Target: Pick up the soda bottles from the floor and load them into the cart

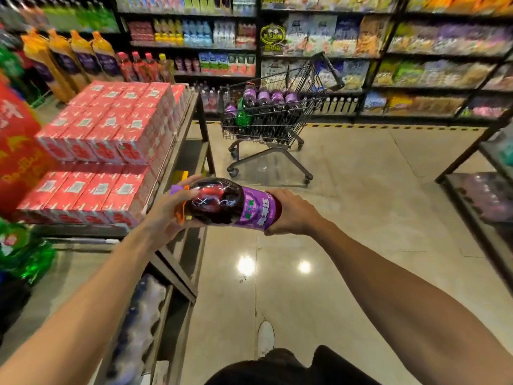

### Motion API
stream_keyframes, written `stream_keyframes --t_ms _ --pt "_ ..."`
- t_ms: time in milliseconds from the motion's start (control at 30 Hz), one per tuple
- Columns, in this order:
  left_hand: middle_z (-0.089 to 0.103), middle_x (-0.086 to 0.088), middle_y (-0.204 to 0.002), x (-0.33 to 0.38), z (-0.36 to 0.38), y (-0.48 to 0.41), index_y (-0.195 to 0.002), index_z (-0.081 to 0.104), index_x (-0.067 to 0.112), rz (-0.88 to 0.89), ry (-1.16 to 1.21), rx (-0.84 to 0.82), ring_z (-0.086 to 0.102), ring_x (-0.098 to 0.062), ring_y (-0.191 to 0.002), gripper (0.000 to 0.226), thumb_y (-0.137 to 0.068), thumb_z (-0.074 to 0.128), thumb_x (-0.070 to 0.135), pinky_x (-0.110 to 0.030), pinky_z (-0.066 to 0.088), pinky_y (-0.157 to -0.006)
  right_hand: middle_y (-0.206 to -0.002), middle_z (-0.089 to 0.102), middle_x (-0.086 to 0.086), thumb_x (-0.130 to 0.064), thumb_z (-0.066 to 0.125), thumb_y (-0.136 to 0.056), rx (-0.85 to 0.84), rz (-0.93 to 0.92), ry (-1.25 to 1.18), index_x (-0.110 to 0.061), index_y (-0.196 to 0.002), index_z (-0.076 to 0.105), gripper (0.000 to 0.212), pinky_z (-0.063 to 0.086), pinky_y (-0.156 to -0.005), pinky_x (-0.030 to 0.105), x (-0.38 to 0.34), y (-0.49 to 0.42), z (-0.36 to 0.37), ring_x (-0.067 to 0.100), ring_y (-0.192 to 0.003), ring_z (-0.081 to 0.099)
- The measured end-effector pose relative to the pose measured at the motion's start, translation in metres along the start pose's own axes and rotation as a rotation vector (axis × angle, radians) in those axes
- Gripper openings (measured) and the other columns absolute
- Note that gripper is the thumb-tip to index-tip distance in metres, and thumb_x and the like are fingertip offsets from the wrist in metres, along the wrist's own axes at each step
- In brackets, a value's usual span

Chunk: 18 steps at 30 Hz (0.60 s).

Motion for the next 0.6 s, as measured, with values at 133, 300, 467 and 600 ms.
stream_keyframes --t_ms 133,300,467,600 --pt "0.055 -0.007 -0.144 0.015 0.009 -0.046 -0.135 0.061 0.035 0.001 -0.028 0.025 0.057 -0.037 -0.129 0.097 -0.046 0.095 0.054 -0.052 0.061 -0.084 -0.128 0.059 -0.009 -0.058 0.093 -0.051 0.015 -0.019 -0.017 -0.042 -0.141 0.043 0.104 0.059 -0.093 0.045 0.024 -0.034 -0.023 0.014 -0.114 0.061" --pt "0.055 -0.006 -0.146 0.026 0.020 -0.097 -0.137 0.059 0.036 0.012 -0.051 0.005 0.056 -0.037 -0.130 0.096 -0.049 0.094 0.054 -0.061 0.054 -0.097 -0.129 0.058 -0.009 -0.061 0.090 -0.051 0.011 -0.011 -0.013 -0.043 -0.141 0.040 0.105 0.060 -0.092 0.047 0.055 -0.070 -0.045 0.015 -0.112 0.062" --pt "0.054 -0.005 -0.144 0.036 0.028 -0.147 -0.131 0.064 0.039 0.011 -0.049 0.001 0.056 -0.036 -0.128 0.089 -0.048 0.093 0.053 -0.058 0.057 -0.093 -0.134 0.055 -0.008 -0.060 0.091 -0.051 0.000 0.003 -0.021 -0.040 -0.145 0.038 0.110 0.059 -0.094 0.049 0.083 -0.109 -0.060 0.018 -0.116 0.062" --pt "0.054 -0.006 -0.144 0.042 0.021 -0.197 -0.130 0.064 0.039 -0.012 -0.034 -0.011 0.056 -0.037 -0.128 0.081 -0.054 0.090 0.045 -0.060 0.055 -0.094 -0.134 0.054 -0.007 -0.059 0.092 -0.052 -0.010 0.020 -0.018 -0.040 -0.145 0.038 0.109 0.058 -0.095 0.050 0.100 -0.149 -0.070 0.018 -0.118 0.060"
Point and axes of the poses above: each hand's wrist, its own y-axis away from the middle knuckle, its own z-axis out of the palm, x = y × z, the point moved 8 cm from there along -y, towards the middle knuckle
